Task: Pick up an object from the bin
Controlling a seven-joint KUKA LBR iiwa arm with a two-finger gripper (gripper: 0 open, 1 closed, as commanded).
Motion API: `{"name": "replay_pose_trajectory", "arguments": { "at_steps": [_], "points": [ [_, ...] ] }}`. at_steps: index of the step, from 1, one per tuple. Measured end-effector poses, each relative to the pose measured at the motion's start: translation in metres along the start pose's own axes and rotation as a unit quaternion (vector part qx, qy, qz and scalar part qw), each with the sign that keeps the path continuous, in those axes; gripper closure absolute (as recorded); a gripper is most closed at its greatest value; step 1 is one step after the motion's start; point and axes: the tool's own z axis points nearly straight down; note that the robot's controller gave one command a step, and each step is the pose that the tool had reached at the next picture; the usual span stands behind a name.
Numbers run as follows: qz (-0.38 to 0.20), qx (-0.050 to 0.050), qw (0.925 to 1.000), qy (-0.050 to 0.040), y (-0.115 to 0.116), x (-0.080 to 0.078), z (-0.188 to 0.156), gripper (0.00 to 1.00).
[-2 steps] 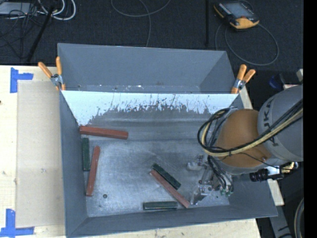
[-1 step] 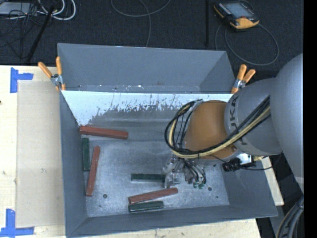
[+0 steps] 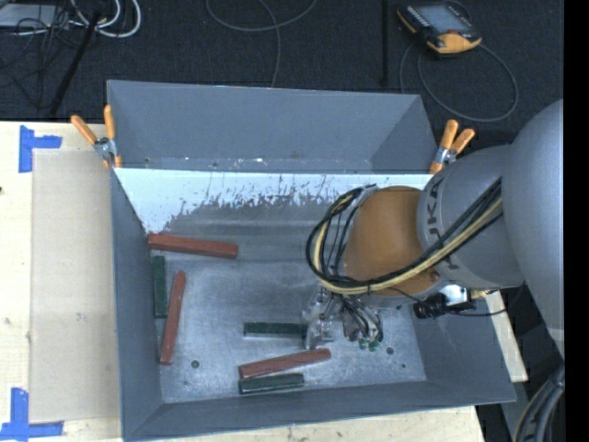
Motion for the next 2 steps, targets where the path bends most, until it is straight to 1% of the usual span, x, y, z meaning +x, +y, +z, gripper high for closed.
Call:
{"name": "replay_pose_trajectory", "arguments": {
  "at_steps": [1,2],
  "points": [
    [0.009,0.001,0.9999,0.0077,0.0125,-0.0056,-0.151,1.0],
    [0.008,0.001,0.9999,0.009,0.0126,-0.005,-0.1501,0.0]
  ]
}}
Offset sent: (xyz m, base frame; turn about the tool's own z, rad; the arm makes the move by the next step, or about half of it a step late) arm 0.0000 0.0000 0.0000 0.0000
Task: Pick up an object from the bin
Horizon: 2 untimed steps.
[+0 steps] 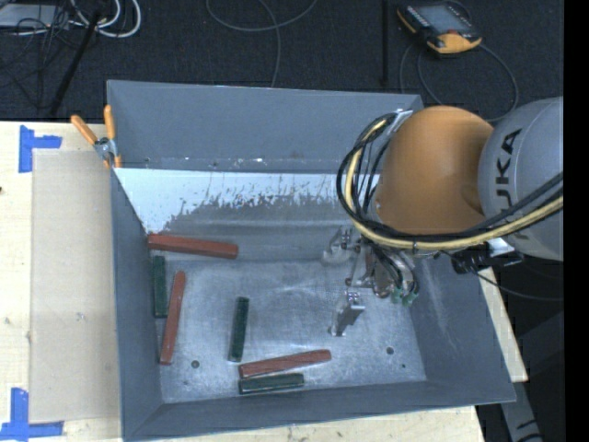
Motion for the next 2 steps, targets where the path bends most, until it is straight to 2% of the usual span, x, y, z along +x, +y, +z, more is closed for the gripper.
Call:
{"name": "replay_pose_trajectory", "arguments": {
  "at_steps": [1,2],
  "points": [
    [0.0,0.0,1.0,0.0,0.0,0.0,0.0,0.0],
    [-0.007,-0.001,1.0,-0.0019,-0.013,0.023,0.054,0.0]
  ]
}}
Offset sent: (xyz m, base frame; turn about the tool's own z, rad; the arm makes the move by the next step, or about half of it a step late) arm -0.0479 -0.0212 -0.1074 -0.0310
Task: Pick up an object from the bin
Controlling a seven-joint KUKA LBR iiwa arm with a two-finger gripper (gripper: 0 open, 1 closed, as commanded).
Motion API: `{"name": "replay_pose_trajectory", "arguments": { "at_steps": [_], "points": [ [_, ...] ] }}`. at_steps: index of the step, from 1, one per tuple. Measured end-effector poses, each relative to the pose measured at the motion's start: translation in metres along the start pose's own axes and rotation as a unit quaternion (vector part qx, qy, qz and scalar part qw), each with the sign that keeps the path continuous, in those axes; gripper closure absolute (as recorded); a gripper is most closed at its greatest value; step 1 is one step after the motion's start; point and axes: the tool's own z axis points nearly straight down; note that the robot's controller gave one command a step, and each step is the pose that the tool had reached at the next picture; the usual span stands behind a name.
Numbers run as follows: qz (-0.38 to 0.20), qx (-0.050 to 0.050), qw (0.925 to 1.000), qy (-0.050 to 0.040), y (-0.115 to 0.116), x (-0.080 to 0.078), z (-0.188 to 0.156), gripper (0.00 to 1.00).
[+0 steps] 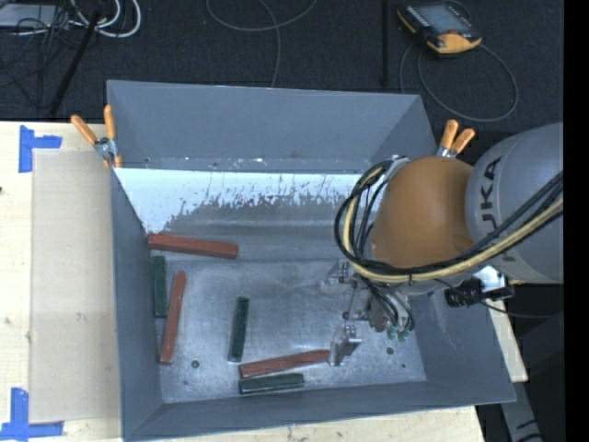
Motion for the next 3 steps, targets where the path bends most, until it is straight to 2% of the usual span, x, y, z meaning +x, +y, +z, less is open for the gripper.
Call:
{"name": "replay_pose_trajectory", "arguments": {
  "at_steps": [1,2,3],
  "points": [
    [-0.149,0.0,0.9889,0.0008,0.027,-0.001,0.093,1.0],
    [-0.149,0.0,0.9889,0.0007,0.027,-0.001,0.093,1.0],
    [-0.143,0.0,0.9898,0.0027,0.02,-0.016,-0.037,1.0]
  ]
}}
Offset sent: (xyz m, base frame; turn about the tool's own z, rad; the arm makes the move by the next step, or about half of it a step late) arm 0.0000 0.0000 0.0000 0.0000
